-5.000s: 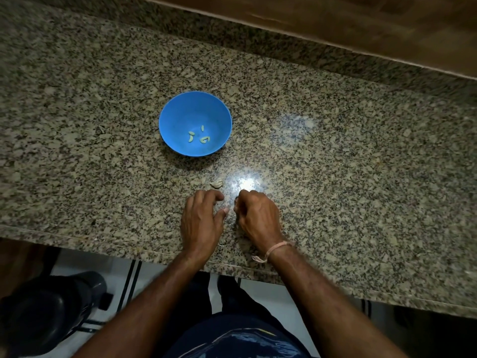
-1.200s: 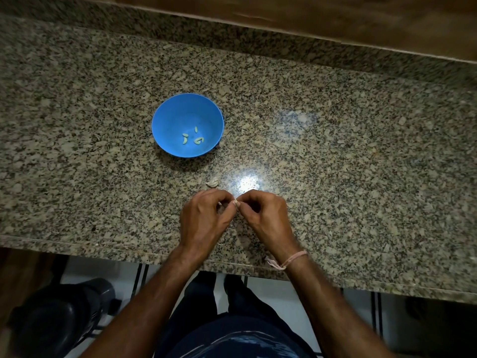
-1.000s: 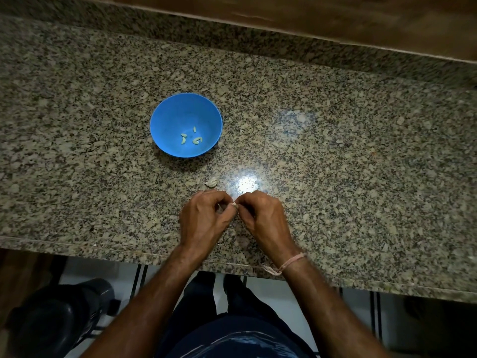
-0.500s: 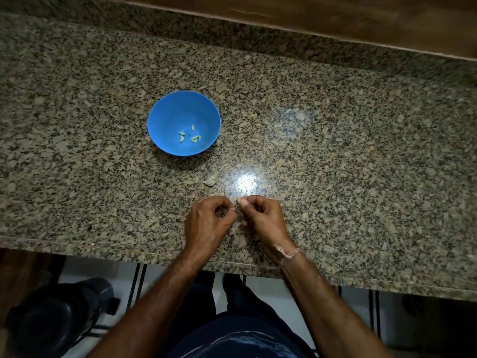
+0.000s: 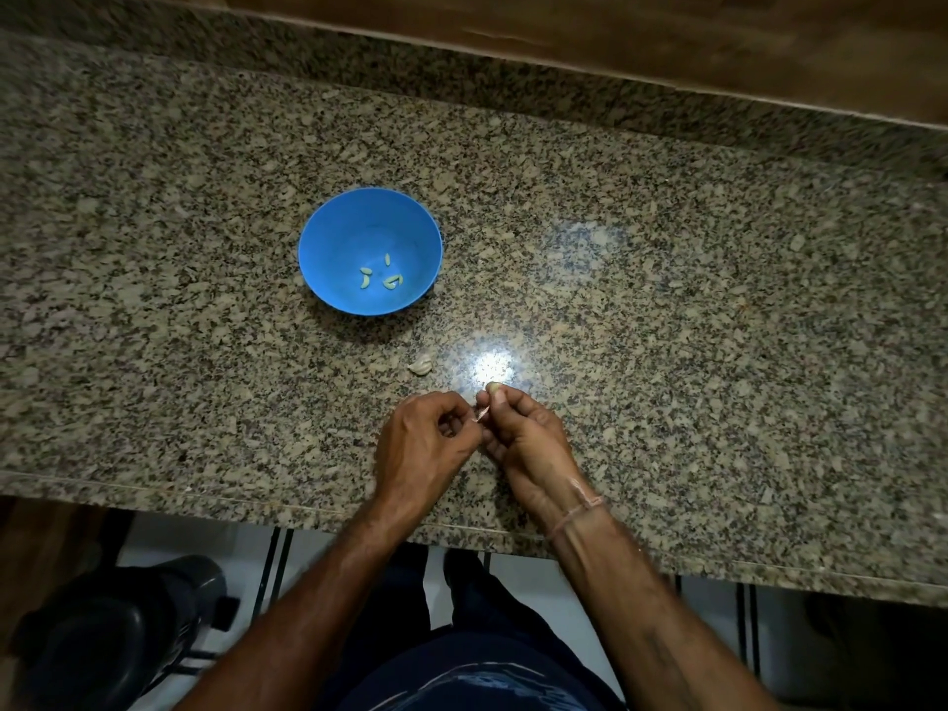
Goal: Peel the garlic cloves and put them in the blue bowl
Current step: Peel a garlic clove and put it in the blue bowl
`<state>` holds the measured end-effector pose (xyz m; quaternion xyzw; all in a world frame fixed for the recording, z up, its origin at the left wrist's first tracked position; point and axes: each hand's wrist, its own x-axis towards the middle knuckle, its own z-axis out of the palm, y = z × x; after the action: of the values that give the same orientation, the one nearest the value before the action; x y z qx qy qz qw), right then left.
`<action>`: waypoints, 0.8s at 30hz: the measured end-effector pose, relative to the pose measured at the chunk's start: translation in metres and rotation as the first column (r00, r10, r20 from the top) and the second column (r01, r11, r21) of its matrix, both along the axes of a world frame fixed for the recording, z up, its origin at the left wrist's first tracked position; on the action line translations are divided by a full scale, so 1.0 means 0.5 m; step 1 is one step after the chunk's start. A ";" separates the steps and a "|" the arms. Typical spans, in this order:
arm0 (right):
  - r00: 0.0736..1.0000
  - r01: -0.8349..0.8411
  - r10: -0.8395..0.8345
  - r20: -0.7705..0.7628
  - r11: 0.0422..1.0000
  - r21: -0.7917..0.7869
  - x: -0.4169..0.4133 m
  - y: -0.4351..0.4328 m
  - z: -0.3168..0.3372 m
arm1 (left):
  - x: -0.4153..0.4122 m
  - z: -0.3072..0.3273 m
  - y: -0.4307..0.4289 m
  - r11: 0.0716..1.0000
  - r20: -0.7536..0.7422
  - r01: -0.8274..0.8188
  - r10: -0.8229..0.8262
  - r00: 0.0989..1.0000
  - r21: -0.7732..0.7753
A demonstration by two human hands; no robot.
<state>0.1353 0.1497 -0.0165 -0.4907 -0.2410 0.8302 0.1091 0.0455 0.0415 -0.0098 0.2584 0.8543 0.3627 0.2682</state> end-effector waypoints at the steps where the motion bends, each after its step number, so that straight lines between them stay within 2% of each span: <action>1: 1.000 0.014 -0.014 -0.006 1.000 -0.009 -0.001 0.002 0.001 | 0.001 -0.002 -0.001 1.000 -0.001 0.000 0.000 1.000 0.005; 9: 0.998 -0.057 0.056 0.007 0.984 0.169 0.010 0.016 0.005 | -0.017 -0.010 -0.006 0.992 0.015 -0.126 0.127 0.992 -0.020; 12: 0.998 -0.059 0.060 0.003 0.974 0.217 0.010 0.009 0.001 | -0.021 -0.001 0.000 0.987 0.150 -0.153 0.142 0.978 0.059; 16: 0.997 -0.071 0.080 -0.017 0.946 0.316 0.008 0.000 0.005 | -0.020 0.011 0.007 0.951 0.403 -0.259 0.173 0.899 0.169; 24: 0.971 -0.225 0.229 0.067 0.784 0.579 0.016 0.014 0.015 | -0.017 0.016 0.002 0.912 0.536 -0.347 0.185 0.824 0.219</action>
<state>0.1434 0.1566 -0.0089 -0.3983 -0.5404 0.7250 0.1542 0.0369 0.0426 -0.0019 0.0698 0.7148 0.5799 0.3846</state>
